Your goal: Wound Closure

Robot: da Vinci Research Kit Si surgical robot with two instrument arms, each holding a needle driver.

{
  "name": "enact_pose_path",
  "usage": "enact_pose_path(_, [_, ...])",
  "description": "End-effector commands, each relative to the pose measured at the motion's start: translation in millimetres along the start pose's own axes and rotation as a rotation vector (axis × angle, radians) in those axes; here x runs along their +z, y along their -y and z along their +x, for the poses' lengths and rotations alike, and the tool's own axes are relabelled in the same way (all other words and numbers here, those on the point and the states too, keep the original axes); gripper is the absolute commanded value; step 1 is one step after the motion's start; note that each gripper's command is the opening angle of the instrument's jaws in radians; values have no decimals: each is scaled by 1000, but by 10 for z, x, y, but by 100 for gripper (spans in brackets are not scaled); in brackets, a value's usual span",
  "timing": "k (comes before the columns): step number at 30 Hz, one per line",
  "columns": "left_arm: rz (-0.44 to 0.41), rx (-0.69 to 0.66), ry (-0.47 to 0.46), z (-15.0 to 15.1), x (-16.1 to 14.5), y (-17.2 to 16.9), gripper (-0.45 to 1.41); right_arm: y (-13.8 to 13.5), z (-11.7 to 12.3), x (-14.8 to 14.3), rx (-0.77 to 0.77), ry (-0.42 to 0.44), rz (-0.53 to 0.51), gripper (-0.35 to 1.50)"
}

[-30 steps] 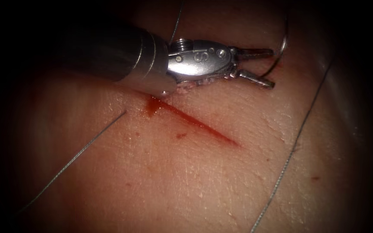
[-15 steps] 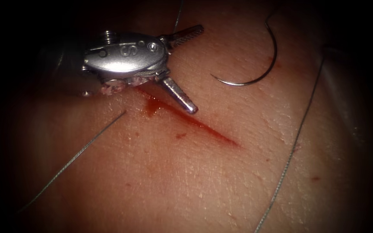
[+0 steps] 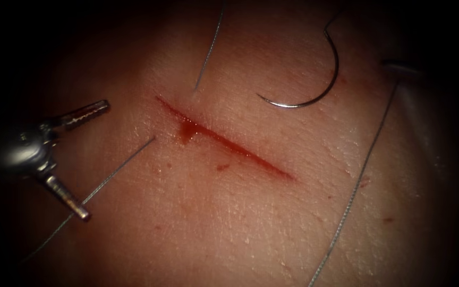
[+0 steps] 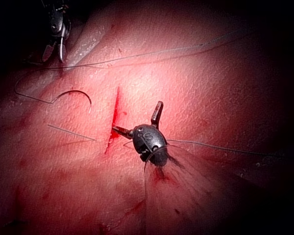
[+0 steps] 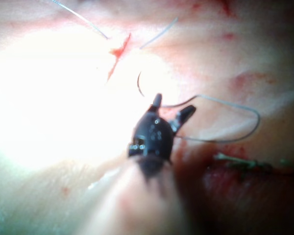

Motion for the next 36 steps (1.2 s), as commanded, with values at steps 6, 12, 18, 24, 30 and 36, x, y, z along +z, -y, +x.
enact_pose_path(6, [110, -121, 242, -24, -22, -24, 106, 84, 37, 23, -41, 0, 172, 141])
enact_pose_path(12, [175, -286, 458, -46, -23, -57, 101, 138, 64, 34, -76, -34, 287, 136])
enact_pose_path(18, [237, -304, 582, -74, -7, -71, 91, 163, 77, 34, -98, -47, 328, 135])
enact_pose_path(24, [248, -271, 681, -105, -7, -61, -45, 176, 76, 32, -107, -44, 336, 135])
enact_pose_path(30, [219, -283, 682, -92, -14, -54, -45, 187, 72, 34, -117, -36, 345, 135])
enact_pose_path(36, [230, -292, 669, -72, -4, -41, -45, 198, 68, 41, -131, -18, 380, 131])
